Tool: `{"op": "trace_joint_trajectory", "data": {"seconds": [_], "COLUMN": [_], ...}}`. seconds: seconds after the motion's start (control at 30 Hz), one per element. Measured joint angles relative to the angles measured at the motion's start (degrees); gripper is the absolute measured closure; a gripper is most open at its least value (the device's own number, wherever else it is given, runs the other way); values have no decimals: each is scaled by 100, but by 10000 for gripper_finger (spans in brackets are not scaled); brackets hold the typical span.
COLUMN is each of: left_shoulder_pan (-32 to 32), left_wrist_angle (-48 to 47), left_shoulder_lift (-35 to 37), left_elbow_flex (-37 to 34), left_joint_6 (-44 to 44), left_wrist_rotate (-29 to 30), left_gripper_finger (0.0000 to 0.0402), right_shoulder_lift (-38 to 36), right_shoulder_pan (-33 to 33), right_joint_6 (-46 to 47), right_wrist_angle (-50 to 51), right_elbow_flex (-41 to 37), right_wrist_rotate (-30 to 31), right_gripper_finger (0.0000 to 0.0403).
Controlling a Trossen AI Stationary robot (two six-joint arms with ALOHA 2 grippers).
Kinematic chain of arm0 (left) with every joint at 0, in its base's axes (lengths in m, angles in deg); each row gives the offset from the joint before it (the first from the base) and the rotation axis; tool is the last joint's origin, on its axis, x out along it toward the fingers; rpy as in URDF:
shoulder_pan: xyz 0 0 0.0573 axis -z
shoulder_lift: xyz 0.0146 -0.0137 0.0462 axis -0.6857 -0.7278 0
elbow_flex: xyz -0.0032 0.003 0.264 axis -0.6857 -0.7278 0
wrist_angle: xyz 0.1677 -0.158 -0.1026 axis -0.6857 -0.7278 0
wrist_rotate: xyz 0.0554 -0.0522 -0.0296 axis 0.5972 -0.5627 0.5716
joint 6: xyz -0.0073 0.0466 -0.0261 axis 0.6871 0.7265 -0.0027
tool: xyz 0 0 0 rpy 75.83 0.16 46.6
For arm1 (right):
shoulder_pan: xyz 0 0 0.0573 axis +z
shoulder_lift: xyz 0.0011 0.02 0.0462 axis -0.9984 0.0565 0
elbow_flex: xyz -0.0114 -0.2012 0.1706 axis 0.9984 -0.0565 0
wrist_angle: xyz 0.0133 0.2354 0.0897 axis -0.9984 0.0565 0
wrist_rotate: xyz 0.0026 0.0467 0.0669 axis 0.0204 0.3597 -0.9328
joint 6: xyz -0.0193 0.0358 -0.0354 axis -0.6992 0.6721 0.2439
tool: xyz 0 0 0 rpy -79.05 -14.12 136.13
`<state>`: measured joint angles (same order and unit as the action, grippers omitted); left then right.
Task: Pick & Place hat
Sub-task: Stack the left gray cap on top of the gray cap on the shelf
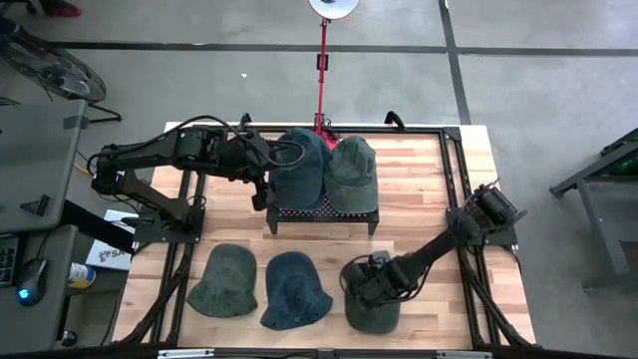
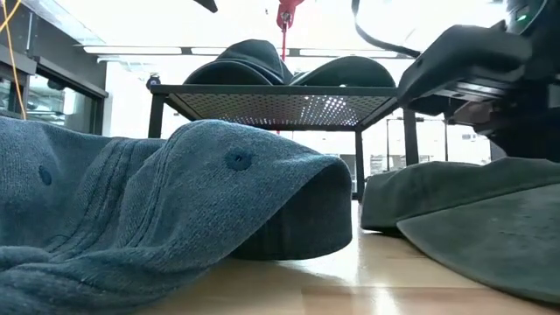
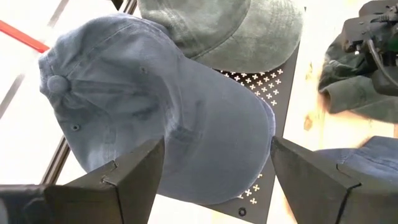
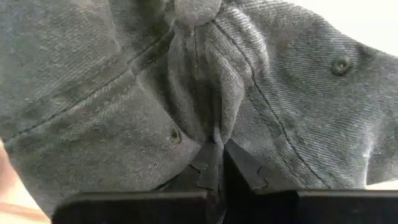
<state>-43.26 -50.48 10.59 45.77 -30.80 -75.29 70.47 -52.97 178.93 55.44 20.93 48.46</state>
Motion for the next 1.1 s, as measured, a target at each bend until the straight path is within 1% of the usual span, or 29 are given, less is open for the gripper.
{"op": "trace_joint_trajectory", "data": {"seconds": [0.1, 0.17, 0.4, 0.6, 0.9, 1.1], "left_shoulder_pan": [0, 0, -1, -1, -1, -2], "left_wrist_angle": [0, 6, 35, 41, 41, 43], "left_shoulder_lift": [-1, -1, -1, -1, -1, -1], "left_elbow_flex": [0, 0, 0, 0, 0, 0], "left_joint_6": [-1, -1, -1, -1, -64, -120], "left_wrist_rotate": [-3, -2, -2, 0, -1, -146], "left_gripper_finger": [112, 112, 112, 112, 112, 112], "right_shoulder_lift": [-43, -82, -206, -210, -219, -232], "right_shoulder_pan": [40, 47, 62, 78, 102, 244], "right_joint_6": [-29, -96, -475, -697, -1194, -1459], "right_wrist_angle": [245, 578, 1790, 2430, 3803, 4858], "right_elbow_flex": [182, 353, 1259, 2019, 3415, 4447], "right_wrist_rotate": [125, 230, 608, 919, 1367, 1952], "right_gripper_finger": [400, 400, 402, 402, 403, 403]}}
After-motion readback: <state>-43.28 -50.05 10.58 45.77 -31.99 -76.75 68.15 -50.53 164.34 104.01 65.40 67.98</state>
